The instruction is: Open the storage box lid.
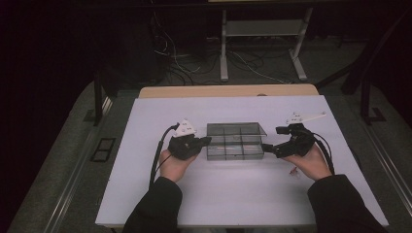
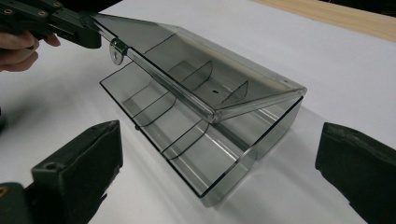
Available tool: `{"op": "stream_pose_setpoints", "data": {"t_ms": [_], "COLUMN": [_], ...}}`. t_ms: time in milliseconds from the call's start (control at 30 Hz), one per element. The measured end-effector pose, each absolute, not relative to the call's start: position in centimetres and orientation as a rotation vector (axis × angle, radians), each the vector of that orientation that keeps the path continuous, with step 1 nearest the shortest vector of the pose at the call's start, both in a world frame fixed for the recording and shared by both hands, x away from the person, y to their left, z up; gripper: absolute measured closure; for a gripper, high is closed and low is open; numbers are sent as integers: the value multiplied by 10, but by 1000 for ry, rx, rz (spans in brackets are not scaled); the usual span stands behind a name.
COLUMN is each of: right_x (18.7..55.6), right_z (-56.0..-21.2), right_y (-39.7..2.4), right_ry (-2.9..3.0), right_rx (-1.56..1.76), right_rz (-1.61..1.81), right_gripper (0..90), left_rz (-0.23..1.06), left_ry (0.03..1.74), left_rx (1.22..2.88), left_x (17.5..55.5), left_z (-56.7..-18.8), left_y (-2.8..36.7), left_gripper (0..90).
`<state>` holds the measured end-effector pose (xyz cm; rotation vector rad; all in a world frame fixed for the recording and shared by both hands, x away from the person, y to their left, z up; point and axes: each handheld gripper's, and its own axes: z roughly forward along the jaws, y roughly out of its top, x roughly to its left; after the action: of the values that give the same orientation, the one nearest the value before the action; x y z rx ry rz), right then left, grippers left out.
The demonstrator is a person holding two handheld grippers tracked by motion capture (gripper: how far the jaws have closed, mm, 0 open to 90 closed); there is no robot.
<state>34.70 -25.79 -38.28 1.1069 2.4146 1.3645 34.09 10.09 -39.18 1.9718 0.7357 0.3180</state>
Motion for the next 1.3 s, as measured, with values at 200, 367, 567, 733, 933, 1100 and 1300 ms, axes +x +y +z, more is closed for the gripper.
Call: {"op": "stream_pose_setpoints", "data": {"t_ms": [200, 367, 567, 733, 933, 1100, 1300], "right_x": [356, 365, 372, 381, 388, 392, 396], "right_z": [-379, -374, -371, -373, -371, -365, -361], "right_y": [-256, -255, -254, -252, -247, -243, -239], "right_ry": [2405, 2405, 2406, 2402, 2400, 2395, 2374], "right_rx": [1112, 1114, 1112, 1124, 1085, 1030, 1004], "right_rz": [1354, 1358, 1388, 1373, 1361, 1352, 1351], "right_gripper": [6, 6, 47, 74, 240, 416, 539], "left_rz": [320, 326, 324, 322, 330, 327, 320], "left_ry": [729, 737, 733, 737, 741, 756, 763], "left_rx": [1986, 1980, 1983, 1982, 1989, 1987, 1977], "left_x": [346, 352, 358, 362, 368, 374, 377], "left_z": [-386, -381, -376, -373, -368, -368, -367], "left_y": [98, 98, 98, 96, 93, 94, 97], "left_gripper": [884, 884, 884, 884, 884, 884, 883]}}
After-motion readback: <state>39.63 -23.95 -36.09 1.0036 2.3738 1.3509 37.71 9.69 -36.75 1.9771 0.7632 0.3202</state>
